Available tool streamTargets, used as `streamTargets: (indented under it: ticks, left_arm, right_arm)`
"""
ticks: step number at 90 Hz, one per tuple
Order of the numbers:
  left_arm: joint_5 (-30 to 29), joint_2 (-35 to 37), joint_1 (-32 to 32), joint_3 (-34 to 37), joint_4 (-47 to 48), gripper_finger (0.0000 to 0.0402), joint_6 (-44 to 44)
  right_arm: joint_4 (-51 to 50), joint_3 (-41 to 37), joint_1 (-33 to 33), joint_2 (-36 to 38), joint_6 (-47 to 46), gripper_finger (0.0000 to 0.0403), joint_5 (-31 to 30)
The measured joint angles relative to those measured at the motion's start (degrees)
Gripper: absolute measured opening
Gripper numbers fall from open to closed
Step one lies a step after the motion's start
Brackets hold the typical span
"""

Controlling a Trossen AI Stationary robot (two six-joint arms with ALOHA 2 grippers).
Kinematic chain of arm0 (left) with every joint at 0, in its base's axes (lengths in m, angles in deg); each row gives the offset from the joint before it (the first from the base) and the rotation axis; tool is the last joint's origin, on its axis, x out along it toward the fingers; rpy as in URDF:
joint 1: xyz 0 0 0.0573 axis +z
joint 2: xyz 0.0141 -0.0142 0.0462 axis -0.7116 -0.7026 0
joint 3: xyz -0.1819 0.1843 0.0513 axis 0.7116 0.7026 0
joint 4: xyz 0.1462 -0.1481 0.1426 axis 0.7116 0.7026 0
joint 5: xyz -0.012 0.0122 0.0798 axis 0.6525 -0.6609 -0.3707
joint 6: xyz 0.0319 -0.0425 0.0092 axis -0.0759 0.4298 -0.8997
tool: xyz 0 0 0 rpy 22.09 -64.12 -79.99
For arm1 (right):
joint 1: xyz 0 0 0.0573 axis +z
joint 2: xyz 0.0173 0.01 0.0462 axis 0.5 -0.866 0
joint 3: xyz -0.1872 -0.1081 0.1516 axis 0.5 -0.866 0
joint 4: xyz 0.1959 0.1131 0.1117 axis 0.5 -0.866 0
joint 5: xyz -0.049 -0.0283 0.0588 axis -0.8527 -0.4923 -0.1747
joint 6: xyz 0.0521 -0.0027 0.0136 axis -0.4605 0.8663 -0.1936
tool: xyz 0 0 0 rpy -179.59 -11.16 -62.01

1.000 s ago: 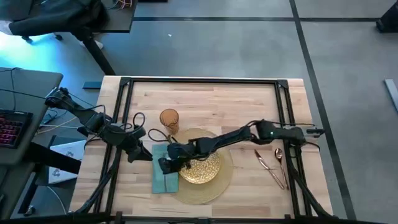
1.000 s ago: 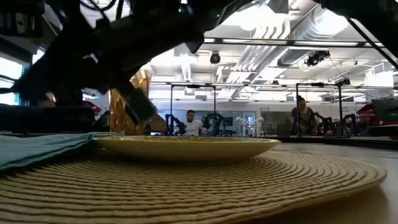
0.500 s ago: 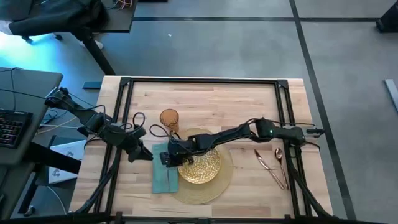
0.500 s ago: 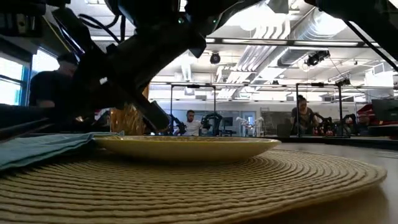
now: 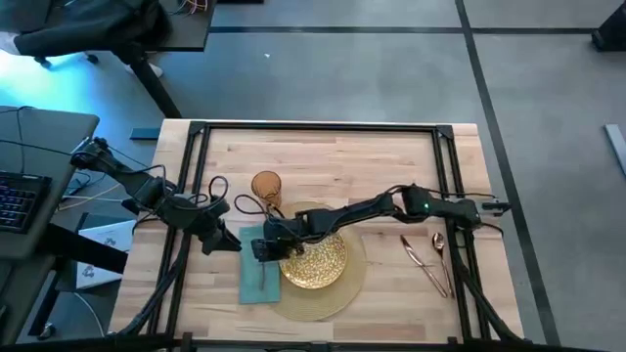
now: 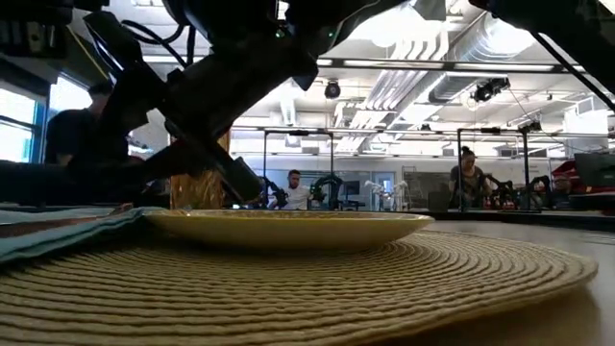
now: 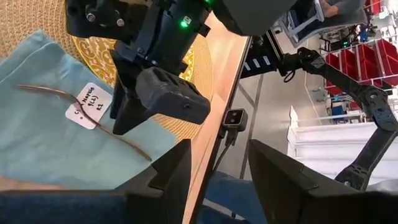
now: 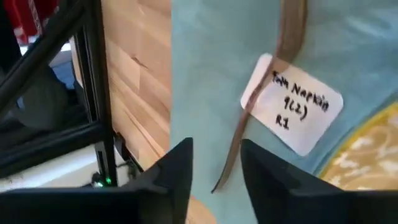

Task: Set table place
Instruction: Put the fork on the blue napkin

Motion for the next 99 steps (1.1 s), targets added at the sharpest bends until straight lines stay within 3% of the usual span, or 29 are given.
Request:
streamTargets:
  ticks: [18,32,49,71,84,99]
  left_arm:
    - [-0.04,0.00,0.00,-0.02,-0.09,0.0142,0.91]
    - [-0.52,-0.57,-0.04,0.02,-0.02,0.0142,1.79]
    - [2.24,-3.27,-0.17,2.97,0.40,0.0142,9.29]
    - [0.87,-12.30,-1.34,5.90,-2.55,0.0142,15.22]
    - [-3.41,-18.69,-0.91,5.84,-3.39,0.0139,16.64]
    - [-5.98,-25.12,1.23,5.75,-3.69,0.0107,22.11]
  right_arm:
    - [-9.38,0.70,-1.09,5.92,12.83,0.0164,4.57]
    - [-24.15,0.78,-1.05,11.12,19.57,0.0165,-1.32]
    - [-42.83,0.68,0.91,18.67,25.14,0.0165,-7.09]
    - [-63.44,0.68,5.38,27.13,22.56,0.0165,-17.80]
    - [-66.99,0.70,5.66,29.31,23.54,0.0165,-22.62]
    - [-67.47,0.68,4.48,29.91,29.32,0.0165,-23.31]
